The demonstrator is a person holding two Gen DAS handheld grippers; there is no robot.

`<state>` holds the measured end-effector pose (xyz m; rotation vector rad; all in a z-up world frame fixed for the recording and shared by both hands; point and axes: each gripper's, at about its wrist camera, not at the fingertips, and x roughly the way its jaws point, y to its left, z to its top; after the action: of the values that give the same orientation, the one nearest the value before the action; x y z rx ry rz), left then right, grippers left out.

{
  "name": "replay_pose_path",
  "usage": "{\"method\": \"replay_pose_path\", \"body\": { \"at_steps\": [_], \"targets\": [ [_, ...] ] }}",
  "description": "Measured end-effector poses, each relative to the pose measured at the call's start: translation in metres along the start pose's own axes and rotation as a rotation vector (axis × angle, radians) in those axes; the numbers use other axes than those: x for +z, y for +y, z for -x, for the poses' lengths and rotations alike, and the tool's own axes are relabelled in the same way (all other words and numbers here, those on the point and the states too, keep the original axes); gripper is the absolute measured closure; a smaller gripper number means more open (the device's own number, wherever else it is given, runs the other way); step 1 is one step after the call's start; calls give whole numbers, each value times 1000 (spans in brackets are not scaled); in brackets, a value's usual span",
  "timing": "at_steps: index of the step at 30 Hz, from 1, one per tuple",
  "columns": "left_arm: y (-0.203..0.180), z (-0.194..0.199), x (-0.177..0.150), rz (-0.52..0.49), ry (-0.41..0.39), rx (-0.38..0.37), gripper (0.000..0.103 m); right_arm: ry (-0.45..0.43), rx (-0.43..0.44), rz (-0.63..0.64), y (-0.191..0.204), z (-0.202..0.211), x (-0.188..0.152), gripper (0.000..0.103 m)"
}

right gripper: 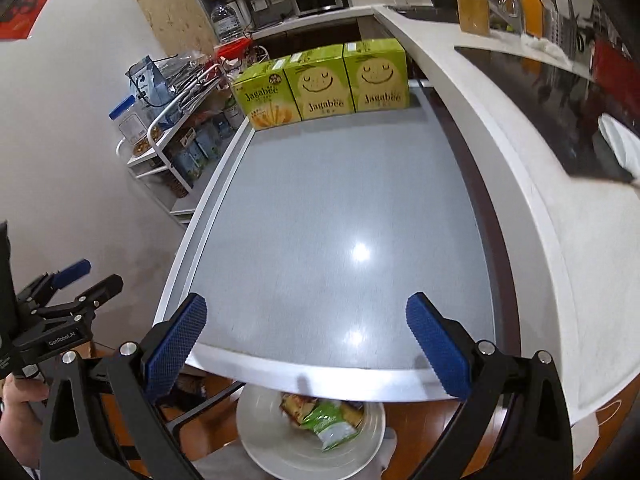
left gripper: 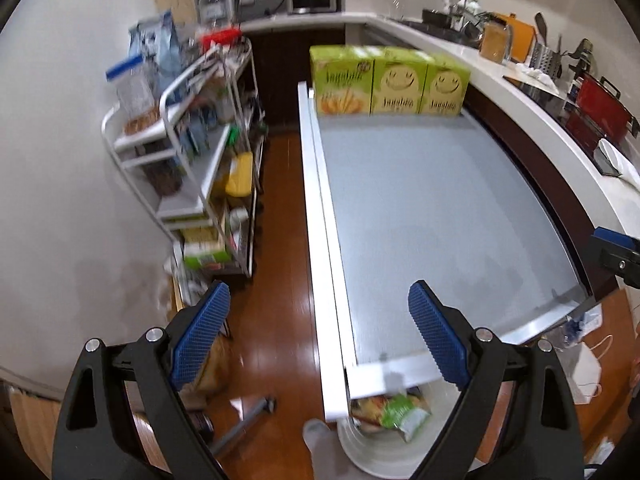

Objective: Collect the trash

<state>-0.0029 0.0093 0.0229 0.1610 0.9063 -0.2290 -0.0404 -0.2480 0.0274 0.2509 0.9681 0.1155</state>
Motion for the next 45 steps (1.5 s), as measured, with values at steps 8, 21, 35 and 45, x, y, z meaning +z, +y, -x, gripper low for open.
{"method": "replay_pose_path", "body": {
  "at_steps": [8,21,35,45],
  "targets": [
    [-5,-6,9,28,-22,2,6,-47,-66,-34,-6,5,9,5],
    [7,-34,-13,132,-19,-40,5,-40,-73,-104,-31,-35,-25,5],
    [7,-55,-32,132,53,-11,5,-36,-119,29,-6,-55,-33,5],
    [9,-49,-25,136,22,16,5,-58,-126,40,-3,-51,-29,5]
  ]
}}
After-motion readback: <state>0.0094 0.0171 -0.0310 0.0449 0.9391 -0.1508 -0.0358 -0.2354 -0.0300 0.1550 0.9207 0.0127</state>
